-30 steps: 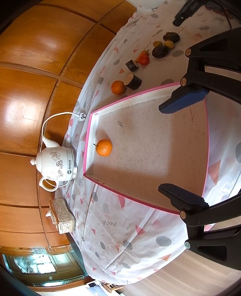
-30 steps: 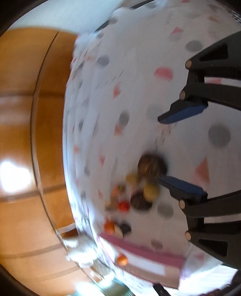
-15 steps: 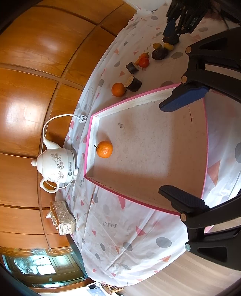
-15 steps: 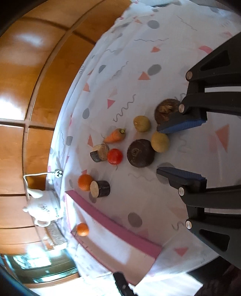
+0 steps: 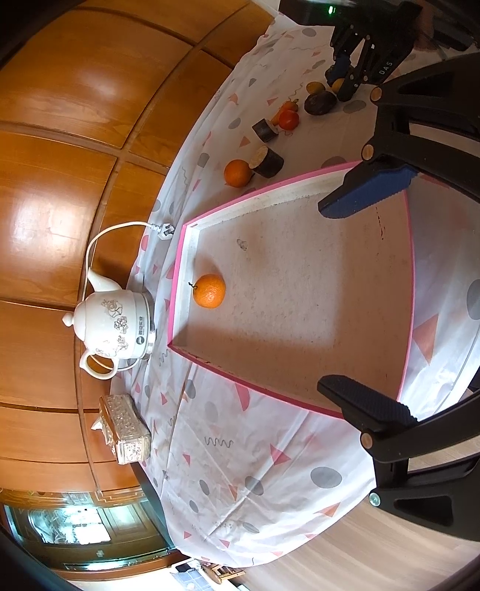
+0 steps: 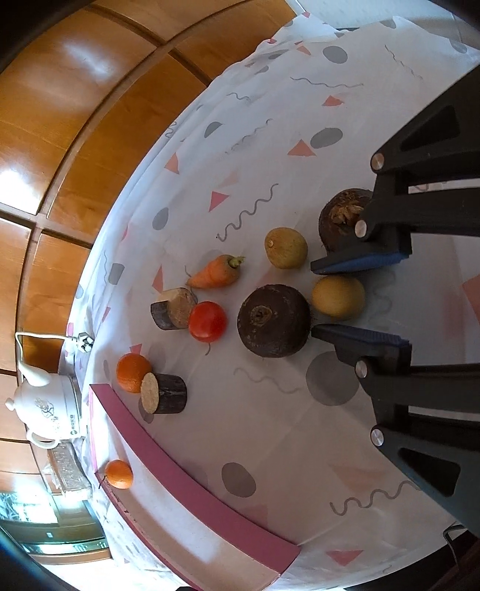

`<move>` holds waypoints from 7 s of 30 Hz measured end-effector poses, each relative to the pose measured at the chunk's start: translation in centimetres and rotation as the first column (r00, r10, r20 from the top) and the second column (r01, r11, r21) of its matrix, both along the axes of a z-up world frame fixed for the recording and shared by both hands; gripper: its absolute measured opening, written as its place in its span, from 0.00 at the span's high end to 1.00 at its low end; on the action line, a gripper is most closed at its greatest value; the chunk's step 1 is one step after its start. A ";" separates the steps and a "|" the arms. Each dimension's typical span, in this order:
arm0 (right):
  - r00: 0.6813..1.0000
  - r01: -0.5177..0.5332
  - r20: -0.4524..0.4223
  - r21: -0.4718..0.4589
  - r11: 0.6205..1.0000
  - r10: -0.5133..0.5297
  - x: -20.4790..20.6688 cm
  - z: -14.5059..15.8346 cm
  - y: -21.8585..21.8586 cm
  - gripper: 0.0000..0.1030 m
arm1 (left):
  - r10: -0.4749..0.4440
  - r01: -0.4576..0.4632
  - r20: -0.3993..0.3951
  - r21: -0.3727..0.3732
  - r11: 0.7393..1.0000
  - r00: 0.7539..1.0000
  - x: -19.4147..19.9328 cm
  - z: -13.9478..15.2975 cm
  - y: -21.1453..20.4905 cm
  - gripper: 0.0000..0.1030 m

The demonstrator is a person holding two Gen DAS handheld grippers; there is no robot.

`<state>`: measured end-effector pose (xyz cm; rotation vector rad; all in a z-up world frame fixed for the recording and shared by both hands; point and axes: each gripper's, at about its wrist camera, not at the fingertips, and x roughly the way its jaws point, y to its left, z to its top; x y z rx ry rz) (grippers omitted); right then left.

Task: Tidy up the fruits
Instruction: 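Move the right gripper to the small yellow round fruit and grasp it, then carry the yellow fruit into the pink tray and open the right gripper, then withdraw the open right gripper from the tray, then move the left gripper to the red tomato and close on it, then carry the tomato into the pink tray and open the left gripper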

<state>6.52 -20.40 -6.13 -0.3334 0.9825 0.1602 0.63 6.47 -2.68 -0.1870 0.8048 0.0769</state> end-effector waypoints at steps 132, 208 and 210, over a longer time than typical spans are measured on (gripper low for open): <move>0.618 0.730 0.171 0.235 0.641 -0.767 -9.9 -1.3 -17.5 0.42 | -0.513 0.510 -0.137 -0.057 0.858 0.848 7.8 2.5 -13.5 0.69; 0.627 0.725 0.199 0.205 0.657 -0.753 -9.6 -1.5 -16.8 0.35 | 0.150 -0.154 -0.063 -0.071 0.985 0.987 7.8 -0.3 4.4 0.47; 0.627 0.725 0.197 0.204 0.658 -0.753 -9.5 -1.6 -16.8 0.35 | 0.126 -0.129 -0.048 -0.078 0.989 0.991 7.3 0.2 4.2 0.45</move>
